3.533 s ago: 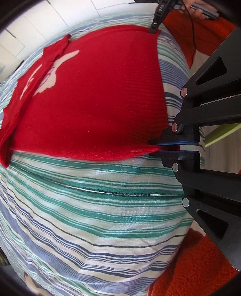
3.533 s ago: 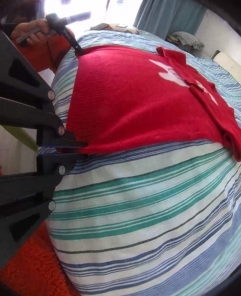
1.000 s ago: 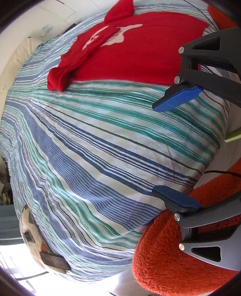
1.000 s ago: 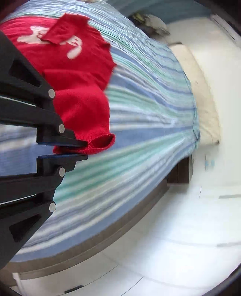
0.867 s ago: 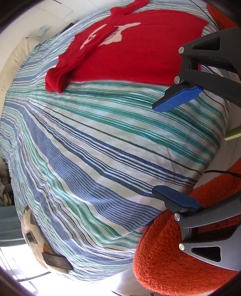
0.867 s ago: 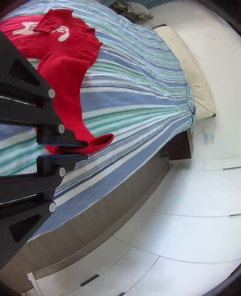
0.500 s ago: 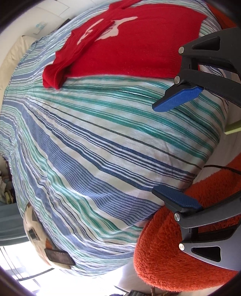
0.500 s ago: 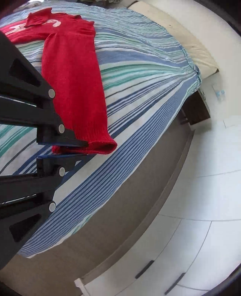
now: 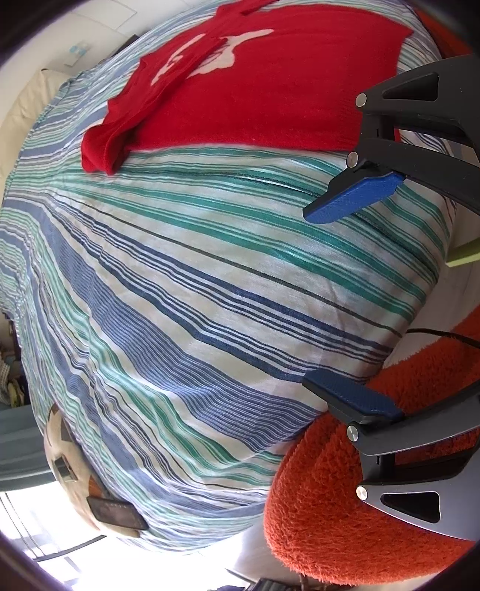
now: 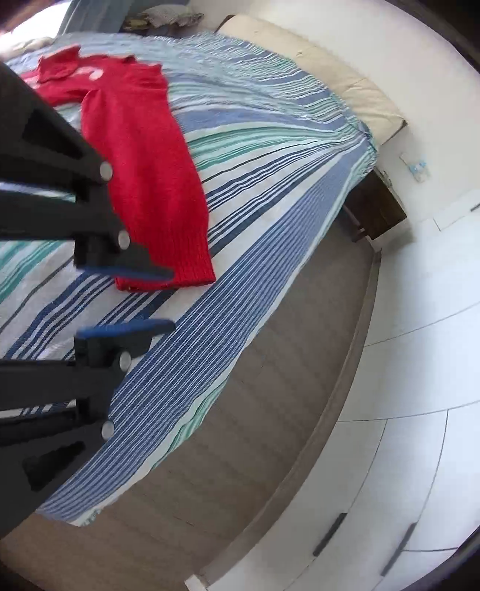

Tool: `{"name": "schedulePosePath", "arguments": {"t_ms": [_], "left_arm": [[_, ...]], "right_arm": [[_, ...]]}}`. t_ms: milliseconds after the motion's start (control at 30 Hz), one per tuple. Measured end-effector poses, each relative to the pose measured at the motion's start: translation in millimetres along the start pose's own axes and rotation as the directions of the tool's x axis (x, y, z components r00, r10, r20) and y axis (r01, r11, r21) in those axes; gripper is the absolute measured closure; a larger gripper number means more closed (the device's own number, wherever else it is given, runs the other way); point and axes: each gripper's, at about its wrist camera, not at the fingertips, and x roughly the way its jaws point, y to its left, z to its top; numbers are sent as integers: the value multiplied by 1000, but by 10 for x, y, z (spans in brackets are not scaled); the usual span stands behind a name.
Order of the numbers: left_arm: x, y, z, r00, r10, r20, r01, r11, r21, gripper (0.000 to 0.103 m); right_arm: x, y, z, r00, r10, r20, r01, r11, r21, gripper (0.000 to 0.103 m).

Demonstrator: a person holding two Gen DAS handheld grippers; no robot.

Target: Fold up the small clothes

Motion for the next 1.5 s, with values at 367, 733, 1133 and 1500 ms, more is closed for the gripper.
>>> {"name": "schedulePosePath", "arguments": {"t_ms": [367,733,1133,1500], "left_arm": [[-4,-47,-15,1000,11,0,-11,1000,23,20],[19,25,-2,1000,1,-8,-1,1000,-7,20],[18,36,-5,1000,0,-5,0,1000,-11,20],[16,-13,-42,1000,10,-1,-10,1000,13,20]], "right_arm": [[256,-260,-206,980,183,-85,-149,941,303,98],[66,-202,-339,998,-53,-35,59,975,216,100],[-175,-358,-346,988,-151,6,147,969,198,68],[-876,-433,-406,946,-257,197,222,958,183,45]]}}
